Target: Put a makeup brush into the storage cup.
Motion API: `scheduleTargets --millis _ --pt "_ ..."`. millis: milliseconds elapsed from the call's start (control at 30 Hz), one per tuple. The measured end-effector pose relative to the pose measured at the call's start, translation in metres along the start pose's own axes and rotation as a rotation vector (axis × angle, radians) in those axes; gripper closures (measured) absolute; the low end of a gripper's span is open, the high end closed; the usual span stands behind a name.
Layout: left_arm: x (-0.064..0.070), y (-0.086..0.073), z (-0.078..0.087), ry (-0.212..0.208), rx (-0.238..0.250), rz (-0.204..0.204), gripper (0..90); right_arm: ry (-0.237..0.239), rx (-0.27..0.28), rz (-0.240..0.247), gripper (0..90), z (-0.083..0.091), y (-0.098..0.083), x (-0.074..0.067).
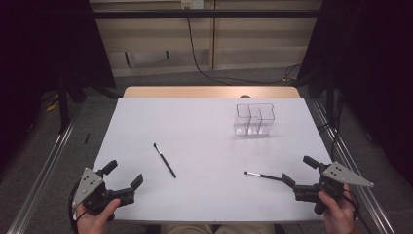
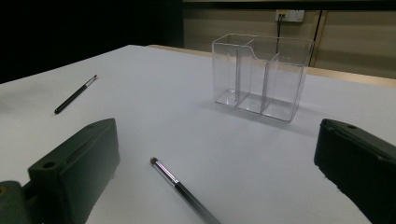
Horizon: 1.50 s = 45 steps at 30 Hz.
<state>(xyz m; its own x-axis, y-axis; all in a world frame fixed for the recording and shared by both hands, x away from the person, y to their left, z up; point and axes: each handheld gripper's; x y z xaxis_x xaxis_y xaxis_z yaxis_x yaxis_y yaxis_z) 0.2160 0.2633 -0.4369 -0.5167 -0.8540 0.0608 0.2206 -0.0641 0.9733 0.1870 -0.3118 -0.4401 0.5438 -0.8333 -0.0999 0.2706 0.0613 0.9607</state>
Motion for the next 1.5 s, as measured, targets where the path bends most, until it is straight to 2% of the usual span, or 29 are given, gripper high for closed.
scheduleTargets --millis 333,500,633,700,767,900,1067,1133,1167,1233,1333,1500 --pt "0.0 -0.001 0.001 0.001 -0.009 0.017 2.2 0.003 -0.003 -0.002 0.0 -0.002 0.0 0.0" --pt "0.0 0.0 0.001 0.003 -0.026 -0.004 2.4 0.002 -0.005 -0.002 0.0 -0.002 0.0 0.0" --pt "0.001 0.0 0.003 0.003 -0.036 -0.004 2.6 0.008 -0.007 0.002 0.0 -0.003 0.001 -0.001" --pt "0.0 0.0 0.003 0.025 -0.041 -0.016 2.5 0.006 -0.018 0.014 0.0 -0.003 0.001 -0.002" --pt "0.0 0.001 0.003 0.026 -0.042 -0.015 2.4 0.009 -0.018 0.011 0.0 -0.003 0.001 -0.002" --pt "-0.001 0.002 0.0 0.009 -0.054 -0.022 2.5 0.008 -0.014 0.009 0.0 -0.003 0.001 -0.003" --pt "0.003 0.012 -0.005 0.002 -0.046 -0.001 3.2 0.008 -0.018 0.015 0.0 -0.004 0.001 -0.003" --pt "0.006 0.023 -0.006 -0.015 -0.022 -0.004 3.2 0.009 -0.02 0.016 0.0 -0.004 0.001 -0.003" --pt "0.006 0.025 -0.006 -0.012 -0.024 -0.022 3.2 0.012 -0.021 0.017 0.0 -0.004 0.001 -0.003" --pt "0.007 0.025 -0.007 -0.006 -0.027 -0.025 3.2 0.012 -0.02 0.019 0.0 -0.004 0.001 -0.003" --pt "0.006 0.023 -0.012 -0.017 -0.062 -0.037 3.2 0.01 -0.018 0.017 0.0 -0.004 0.001 -0.003" --pt "0.005 0.024 -0.019 -0.025 -0.087 -0.047 3.2 0.013 -0.018 0.018 0.0 -0.005 0.001 -0.003"
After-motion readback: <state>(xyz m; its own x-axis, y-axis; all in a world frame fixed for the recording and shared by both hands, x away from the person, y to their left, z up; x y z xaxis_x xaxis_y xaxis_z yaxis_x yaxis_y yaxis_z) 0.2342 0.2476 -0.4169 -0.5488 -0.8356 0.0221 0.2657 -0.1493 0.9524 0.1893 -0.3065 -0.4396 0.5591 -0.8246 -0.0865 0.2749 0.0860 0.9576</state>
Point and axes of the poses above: each handheld gripper's, and its own axes: z roughly backward along the jaws, y roughly out of its top, x roughly to its right, and after that the axes turned 3 degrees about y, right-handed
